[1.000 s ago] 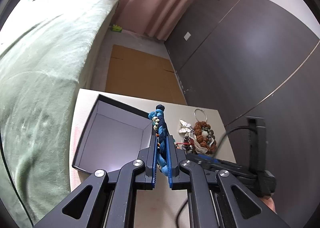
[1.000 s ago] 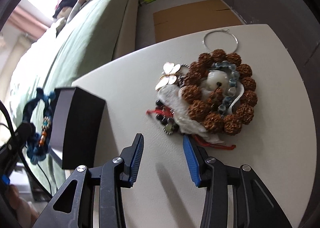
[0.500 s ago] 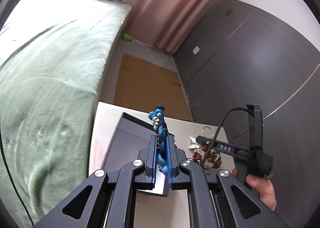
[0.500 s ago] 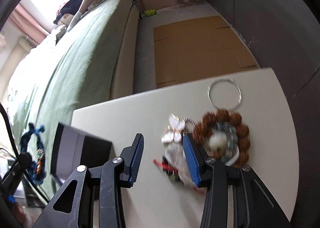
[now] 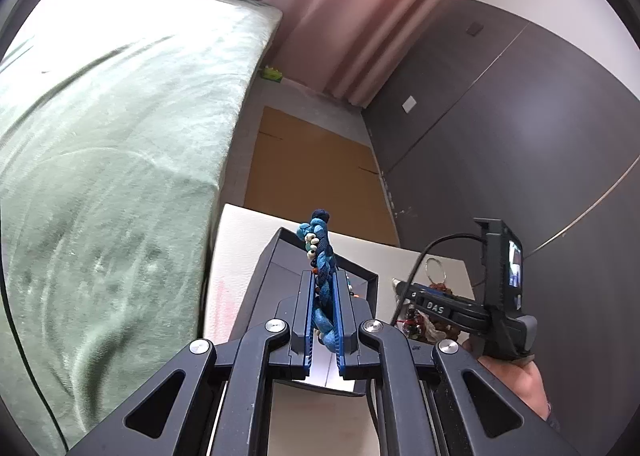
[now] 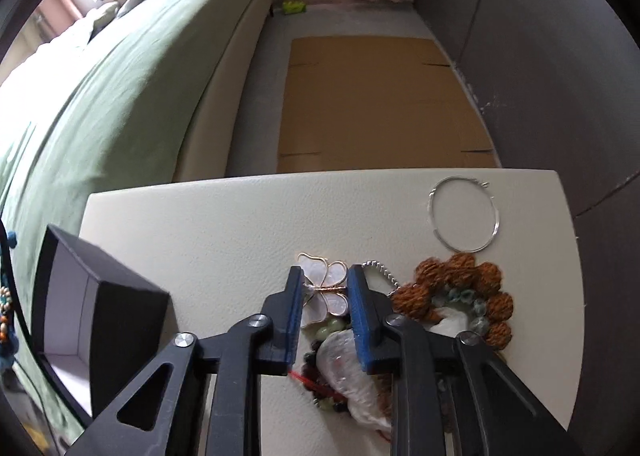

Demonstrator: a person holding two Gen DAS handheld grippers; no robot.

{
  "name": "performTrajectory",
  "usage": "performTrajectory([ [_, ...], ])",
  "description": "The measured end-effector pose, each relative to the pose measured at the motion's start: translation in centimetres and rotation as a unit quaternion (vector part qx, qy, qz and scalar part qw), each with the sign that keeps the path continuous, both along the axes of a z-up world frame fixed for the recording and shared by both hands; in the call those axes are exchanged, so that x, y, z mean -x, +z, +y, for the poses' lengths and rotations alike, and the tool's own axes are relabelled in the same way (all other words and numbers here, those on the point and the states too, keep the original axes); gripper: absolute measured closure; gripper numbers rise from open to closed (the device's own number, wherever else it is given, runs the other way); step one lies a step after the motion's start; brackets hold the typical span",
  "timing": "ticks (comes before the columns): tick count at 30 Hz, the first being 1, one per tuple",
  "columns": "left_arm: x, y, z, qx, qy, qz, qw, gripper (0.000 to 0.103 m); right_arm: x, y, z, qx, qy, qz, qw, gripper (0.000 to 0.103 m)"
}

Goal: Organize jewelry

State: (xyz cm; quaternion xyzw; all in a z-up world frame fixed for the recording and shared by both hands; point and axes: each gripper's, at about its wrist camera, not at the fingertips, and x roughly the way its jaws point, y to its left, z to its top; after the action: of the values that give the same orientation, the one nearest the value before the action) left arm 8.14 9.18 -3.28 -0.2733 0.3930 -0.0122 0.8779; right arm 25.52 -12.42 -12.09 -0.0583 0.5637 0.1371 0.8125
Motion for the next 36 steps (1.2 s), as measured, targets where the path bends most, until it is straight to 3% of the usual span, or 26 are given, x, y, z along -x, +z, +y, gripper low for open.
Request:
performTrajectory([
  [4, 0.2, 0.3, 0.3, 0.004, 0.003, -0.006, 1.0, 0.095, 0.8, 1.5, -0.7, -0.026, -0.006, -0.013, 1.0, 0.08],
  [11, 0.9, 0.9, 1.3, 0.008, 0.011, -0.014, 0.9998, 0.095, 3.7, 4.9, -2.0, -0.129, -0.002, -0.013, 0.992, 0.08],
  [17, 1.6, 1.0, 3.0, 0.008, 0.029, -0.017, 0.9994, 0.095, 6.5, 6.9, 2.0, -0.19, 0.051, -0.025, 0.98, 0.08],
  [23, 1.6, 0.5, 4.1, 0.012, 0.039, -0.012, 0.9991, 0.095, 7.4, 6.0, 5.8, -0.245, 0.094, -0.009, 0.965, 0.079],
  [27, 1.1, -0.1, 3.8, 0.015, 0.03, -0.005, 0.9994, 0.095, 6.7, 4.4, 6.4, -0.235, 0.081, 0.013, 0.969, 0.065],
  [30, 0.6, -0.5, 2.8, 0.016, 0.016, 0.001, 0.9997, 0.095, 6.3, 4.7, 4.7, -0.229, 0.064, 0.001, 0.971, 0.054],
  [36, -0.8, -1.5, -0.1, 0.006, -0.01, 0.014, 0.9998, 0.095, 5.9, 6.2, 0.0, -0.249, 0.007, -0.015, 0.968, 0.049],
])
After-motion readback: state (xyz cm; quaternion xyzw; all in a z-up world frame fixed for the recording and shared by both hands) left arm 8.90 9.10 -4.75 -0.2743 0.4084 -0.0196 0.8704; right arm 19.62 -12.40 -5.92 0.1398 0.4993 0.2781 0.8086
